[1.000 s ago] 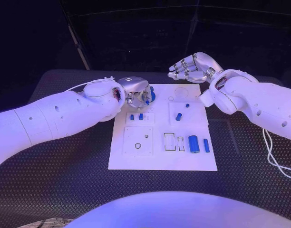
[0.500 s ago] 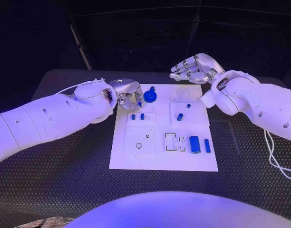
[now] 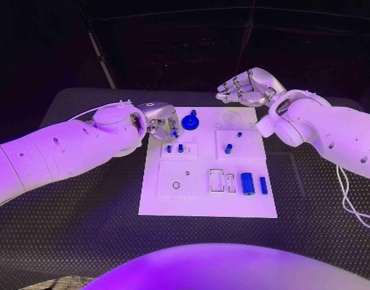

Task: Assemble the parts on the task board

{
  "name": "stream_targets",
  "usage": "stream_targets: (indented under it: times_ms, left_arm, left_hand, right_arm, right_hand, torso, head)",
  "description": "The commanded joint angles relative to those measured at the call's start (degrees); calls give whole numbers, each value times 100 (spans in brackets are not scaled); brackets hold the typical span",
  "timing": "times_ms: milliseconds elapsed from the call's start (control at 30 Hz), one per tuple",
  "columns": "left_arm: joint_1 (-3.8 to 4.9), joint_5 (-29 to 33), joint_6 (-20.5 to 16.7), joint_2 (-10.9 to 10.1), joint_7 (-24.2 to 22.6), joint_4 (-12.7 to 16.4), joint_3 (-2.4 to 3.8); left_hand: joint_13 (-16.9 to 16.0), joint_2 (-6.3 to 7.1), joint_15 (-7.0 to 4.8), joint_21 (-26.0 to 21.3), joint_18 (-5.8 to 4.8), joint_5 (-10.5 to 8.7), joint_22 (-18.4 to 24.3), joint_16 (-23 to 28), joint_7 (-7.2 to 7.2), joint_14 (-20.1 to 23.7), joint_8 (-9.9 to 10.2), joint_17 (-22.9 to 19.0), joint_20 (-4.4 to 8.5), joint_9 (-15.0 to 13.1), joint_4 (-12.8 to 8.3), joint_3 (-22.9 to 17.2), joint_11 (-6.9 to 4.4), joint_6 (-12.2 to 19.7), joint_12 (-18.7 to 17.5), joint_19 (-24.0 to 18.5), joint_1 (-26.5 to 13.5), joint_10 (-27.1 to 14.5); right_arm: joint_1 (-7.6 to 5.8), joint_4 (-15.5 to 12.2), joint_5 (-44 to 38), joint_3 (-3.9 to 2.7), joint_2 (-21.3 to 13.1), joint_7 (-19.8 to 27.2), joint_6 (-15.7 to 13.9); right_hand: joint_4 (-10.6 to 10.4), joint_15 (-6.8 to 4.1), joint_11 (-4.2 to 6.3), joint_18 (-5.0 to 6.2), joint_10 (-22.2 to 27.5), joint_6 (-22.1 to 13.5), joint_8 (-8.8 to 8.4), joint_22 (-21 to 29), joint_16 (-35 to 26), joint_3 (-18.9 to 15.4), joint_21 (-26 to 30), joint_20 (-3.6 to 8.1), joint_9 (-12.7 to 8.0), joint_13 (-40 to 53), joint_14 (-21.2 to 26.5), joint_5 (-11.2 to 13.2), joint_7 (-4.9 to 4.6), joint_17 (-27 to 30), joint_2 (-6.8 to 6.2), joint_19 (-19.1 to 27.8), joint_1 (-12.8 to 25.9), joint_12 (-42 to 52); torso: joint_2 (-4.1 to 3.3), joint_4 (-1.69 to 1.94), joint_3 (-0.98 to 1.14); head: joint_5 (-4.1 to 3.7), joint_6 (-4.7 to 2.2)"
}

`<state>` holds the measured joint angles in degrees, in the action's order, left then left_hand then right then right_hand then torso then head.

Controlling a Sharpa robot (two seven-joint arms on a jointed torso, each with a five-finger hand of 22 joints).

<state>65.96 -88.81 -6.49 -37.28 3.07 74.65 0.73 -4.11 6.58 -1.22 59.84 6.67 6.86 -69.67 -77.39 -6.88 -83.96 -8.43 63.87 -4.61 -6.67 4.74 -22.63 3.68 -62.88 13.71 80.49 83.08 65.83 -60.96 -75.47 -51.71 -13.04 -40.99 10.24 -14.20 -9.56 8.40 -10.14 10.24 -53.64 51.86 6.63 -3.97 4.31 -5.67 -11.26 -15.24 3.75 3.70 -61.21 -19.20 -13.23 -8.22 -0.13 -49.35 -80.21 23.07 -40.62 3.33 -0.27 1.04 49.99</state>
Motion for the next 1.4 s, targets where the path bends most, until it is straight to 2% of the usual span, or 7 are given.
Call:
stream_targets:
  times_ms: [33,667,1400]
  left_arm:
    - [-12,69,109,34,45,-29,1]
    - [-34,124,98,108,-6,-69,1]
    - [-35,129,157,149,23,-68,1]
  left_hand:
    - [-6,-15,27,-11,-60,13,8,3,-2,-71,34,-12,-33,7,16,-15,-12,-44,-43,3,-61,43]
    - [-7,-3,28,-20,-58,12,10,10,-4,-66,44,-28,-34,10,20,-13,-10,-39,-57,-1,-78,43]
    - [-8,7,29,-4,-62,6,-8,10,-4,-60,60,-31,-35,14,17,-21,-7,-32,-84,0,-92,37]
  right_arm:
    - [-10,-11,20,-3,3,56,32]
    - [-10,-7,20,-3,3,54,34]
    - [-10,5,21,-3,12,55,39]
  right_hand:
    - [1,-10,-9,28,5,51,-35,8,-26,-11,21,7,3,-9,-12,-37,-43,6,38,-44,12,35]
    - [1,-10,-9,28,5,51,-35,8,-26,-11,21,7,3,-9,-12,-37,-43,6,38,-44,12,35]
    - [1,-10,-9,28,5,51,-35,8,-26,-11,21,7,3,-9,-12,-37,-43,6,38,-44,12,35]
  torso:
    - [-1,4,-1]
    - [-2,5,-5]
    - [-2,-1,0]
  head:
    - [-2,1]
    - [-4,1]
    - [-10,1]
